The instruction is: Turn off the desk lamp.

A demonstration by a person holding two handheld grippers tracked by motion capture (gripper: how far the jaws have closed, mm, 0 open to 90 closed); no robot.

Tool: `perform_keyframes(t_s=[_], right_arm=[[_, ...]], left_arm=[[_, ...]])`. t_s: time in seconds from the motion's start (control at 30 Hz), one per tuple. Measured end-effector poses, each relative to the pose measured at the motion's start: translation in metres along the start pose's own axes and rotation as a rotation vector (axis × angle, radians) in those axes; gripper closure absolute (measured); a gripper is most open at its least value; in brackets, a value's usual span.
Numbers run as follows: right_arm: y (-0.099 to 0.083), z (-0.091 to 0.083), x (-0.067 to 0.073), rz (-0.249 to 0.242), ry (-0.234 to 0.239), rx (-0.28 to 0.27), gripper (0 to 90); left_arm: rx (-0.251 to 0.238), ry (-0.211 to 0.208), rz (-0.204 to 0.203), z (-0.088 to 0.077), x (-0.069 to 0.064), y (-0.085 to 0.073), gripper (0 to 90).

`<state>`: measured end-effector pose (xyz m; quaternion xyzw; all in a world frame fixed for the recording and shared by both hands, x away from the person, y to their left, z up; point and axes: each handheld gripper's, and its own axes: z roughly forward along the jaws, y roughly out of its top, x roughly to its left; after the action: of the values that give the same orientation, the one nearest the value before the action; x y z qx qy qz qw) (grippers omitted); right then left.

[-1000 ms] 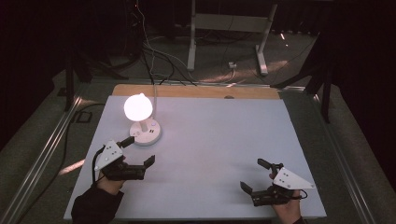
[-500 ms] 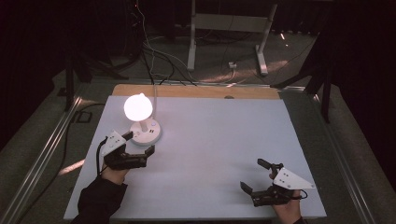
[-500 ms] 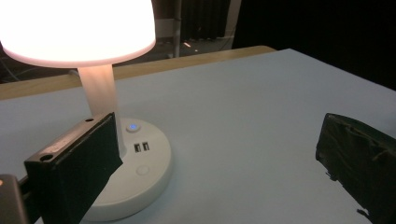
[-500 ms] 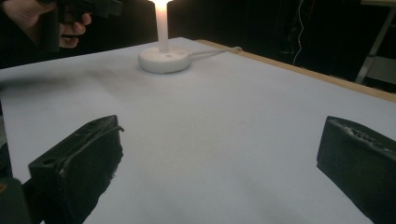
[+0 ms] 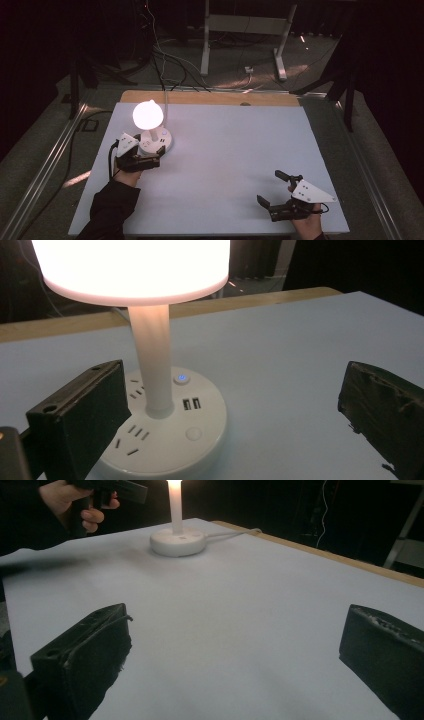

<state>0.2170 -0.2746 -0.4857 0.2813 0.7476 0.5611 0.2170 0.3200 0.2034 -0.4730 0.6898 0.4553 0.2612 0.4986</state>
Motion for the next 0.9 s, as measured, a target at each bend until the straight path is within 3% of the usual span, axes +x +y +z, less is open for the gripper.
perform_keyframes(t_s=[0.13,0.3,0.4,0.47,0.63,0.9], right_arm=[[0.0,0.0,-0.001,0.002,0.001,0.002,0.0],[0.0,0.0,0.0,0.001,0.001,0.0,0.0],[0.0,0.0,0.0,0.002,0.002,-0.002,0.0],[0.0,0.0,-0.001,0.003,0.001,-0.002,0.0],[0.0,-0.001,-0.001,0.006,0.003,-0.001,0.0],[0.0,-0.001,-0.001,0.007,0.003,0.0,0.0]], left_arm=[[0.013,0.04,0.002,0.004,0.003,0.002,0.5],[0.046,0.031,-0.005,0.008,0.005,0.002,2.1],[0.088,0.038,-0.013,0.014,0.007,-0.001,5.6],[0.09,0.041,-0.015,0.016,0.007,-0.003,9.3],[0.111,0.054,-0.006,0.021,0.006,-0.005,22.8],[0.124,0.057,0.013,0.023,0.005,-0.007,51.9]])
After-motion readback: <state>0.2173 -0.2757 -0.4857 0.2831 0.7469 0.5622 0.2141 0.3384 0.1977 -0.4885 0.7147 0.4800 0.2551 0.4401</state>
